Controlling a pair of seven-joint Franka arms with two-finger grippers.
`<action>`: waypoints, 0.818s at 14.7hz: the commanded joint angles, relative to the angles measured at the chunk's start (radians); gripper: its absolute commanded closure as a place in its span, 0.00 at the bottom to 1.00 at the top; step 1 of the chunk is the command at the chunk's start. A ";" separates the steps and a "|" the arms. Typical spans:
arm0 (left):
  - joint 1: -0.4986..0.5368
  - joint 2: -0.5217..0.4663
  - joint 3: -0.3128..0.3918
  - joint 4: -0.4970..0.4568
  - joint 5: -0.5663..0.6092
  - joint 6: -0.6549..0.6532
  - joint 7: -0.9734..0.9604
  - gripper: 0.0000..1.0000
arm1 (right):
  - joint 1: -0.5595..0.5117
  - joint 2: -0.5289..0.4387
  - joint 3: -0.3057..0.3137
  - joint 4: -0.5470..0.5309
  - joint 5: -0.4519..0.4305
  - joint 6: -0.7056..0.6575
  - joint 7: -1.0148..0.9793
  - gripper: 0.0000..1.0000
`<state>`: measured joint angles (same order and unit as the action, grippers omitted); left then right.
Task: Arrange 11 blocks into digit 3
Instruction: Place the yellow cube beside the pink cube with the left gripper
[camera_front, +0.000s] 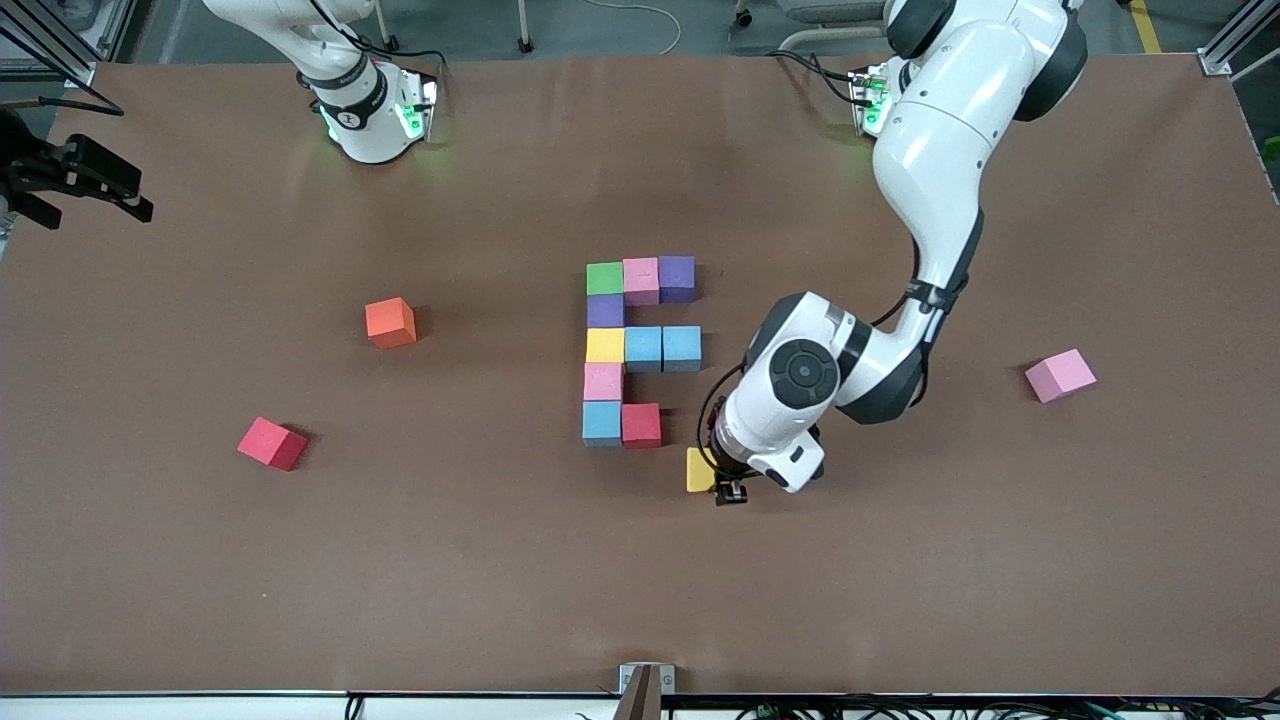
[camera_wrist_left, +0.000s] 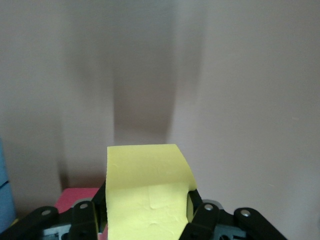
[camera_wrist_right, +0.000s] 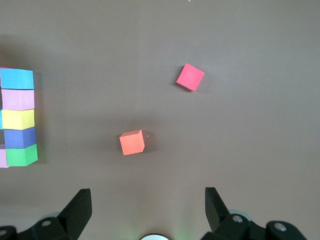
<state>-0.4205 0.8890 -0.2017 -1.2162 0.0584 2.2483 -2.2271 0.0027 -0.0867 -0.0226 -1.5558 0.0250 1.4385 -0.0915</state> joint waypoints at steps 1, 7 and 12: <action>-0.026 -0.054 0.013 -0.097 0.049 -0.003 -0.087 0.78 | -0.021 -0.024 0.013 -0.020 0.006 0.010 -0.030 0.00; -0.053 -0.048 0.002 -0.134 0.095 0.020 -0.172 0.78 | -0.020 -0.024 0.015 -0.021 0.004 -0.001 -0.031 0.00; -0.057 -0.056 -0.002 -0.173 0.100 0.080 -0.169 0.78 | -0.021 -0.024 0.015 -0.021 0.004 -0.001 -0.031 0.00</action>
<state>-0.4767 0.8791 -0.2046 -1.3211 0.1363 2.2854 -2.3761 0.0027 -0.0867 -0.0225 -1.5557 0.0250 1.4371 -0.1085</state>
